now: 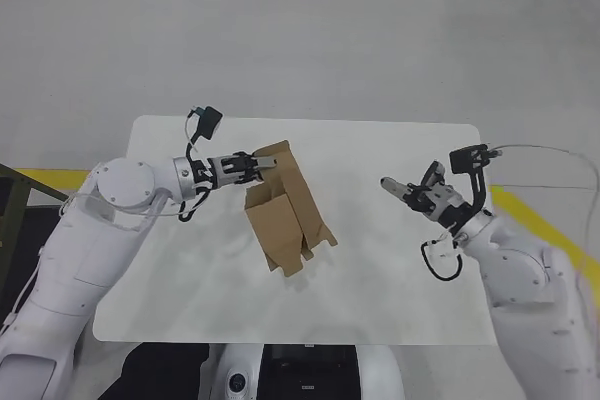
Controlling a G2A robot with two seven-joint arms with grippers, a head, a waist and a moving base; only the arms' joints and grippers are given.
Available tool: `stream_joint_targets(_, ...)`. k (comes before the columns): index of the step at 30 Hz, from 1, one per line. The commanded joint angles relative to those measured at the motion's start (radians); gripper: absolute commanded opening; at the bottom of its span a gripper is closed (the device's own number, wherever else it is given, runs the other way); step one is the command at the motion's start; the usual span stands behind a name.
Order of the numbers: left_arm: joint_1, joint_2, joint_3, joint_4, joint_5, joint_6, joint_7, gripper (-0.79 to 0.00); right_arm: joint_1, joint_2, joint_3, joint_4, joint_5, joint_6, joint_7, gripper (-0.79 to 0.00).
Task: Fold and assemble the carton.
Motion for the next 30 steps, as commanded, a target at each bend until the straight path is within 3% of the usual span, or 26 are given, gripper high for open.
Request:
stream_joint_targets(1,-0.025,-0.005,0.019,0.018,0.005,-0.012,-0.014,-0.785,0.018,-0.001,-0.021,0.020,0.053,-0.019,0.038,0.000)
stream_joint_targets(9,-0.105,-0.031,0.104,0.061,0.019,-0.051,-0.058,-0.785,0.101,-0.004,-0.106,0.111,0.233,-0.051,0.171,0.000)
stream_joint_targets(17,-0.154,-0.052,0.162,0.094,-0.005,-0.067,-0.088,-0.785,0.172,-0.008,-0.151,0.224,0.508,-0.051,0.296,0.000)
stream_joint_targets(30,-0.154,-0.052,0.162,0.094,-0.005,-0.067,-0.088,-0.785,0.177,-0.008,-0.152,0.233,0.522,-0.050,0.300,0.000)
